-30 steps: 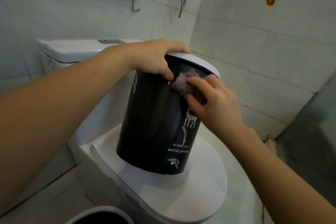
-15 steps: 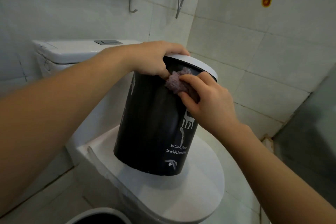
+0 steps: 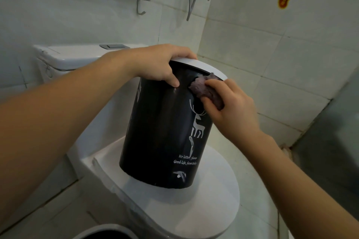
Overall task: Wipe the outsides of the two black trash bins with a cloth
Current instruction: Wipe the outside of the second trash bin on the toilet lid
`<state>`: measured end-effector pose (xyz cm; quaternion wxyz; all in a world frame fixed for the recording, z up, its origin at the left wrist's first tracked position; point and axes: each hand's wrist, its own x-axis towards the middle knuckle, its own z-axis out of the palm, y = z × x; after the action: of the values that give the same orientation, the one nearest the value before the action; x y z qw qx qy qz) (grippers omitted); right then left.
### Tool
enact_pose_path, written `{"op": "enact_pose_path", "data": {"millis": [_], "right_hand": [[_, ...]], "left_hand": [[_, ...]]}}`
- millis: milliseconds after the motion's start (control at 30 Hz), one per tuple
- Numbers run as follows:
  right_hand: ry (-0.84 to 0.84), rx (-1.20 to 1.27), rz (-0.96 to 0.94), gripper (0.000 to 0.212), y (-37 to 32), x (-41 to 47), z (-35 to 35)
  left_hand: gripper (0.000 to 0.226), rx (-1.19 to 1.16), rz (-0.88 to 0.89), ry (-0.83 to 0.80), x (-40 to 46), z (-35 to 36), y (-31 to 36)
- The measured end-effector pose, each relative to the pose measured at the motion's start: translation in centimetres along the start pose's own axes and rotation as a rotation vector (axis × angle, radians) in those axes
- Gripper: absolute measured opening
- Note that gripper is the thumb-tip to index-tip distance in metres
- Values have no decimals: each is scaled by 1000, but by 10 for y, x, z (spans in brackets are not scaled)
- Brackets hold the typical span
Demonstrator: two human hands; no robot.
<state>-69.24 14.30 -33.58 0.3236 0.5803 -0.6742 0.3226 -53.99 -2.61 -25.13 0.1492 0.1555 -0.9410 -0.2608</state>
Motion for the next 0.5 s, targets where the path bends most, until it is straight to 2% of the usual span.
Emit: {"op": "enact_pose_path", "data": {"millis": [133,333,500], "right_hand": [[-24,28,-67,39,-9,-3,3],[24,45,210,33,18,-20,-2],[38,67,215,32,5,-15,0]], "left_hand": [[61,3,14,-5,0,1,2],[61,1,2,3,-1,0,-1],[61,-1,-5,10,1,1,0]]}}
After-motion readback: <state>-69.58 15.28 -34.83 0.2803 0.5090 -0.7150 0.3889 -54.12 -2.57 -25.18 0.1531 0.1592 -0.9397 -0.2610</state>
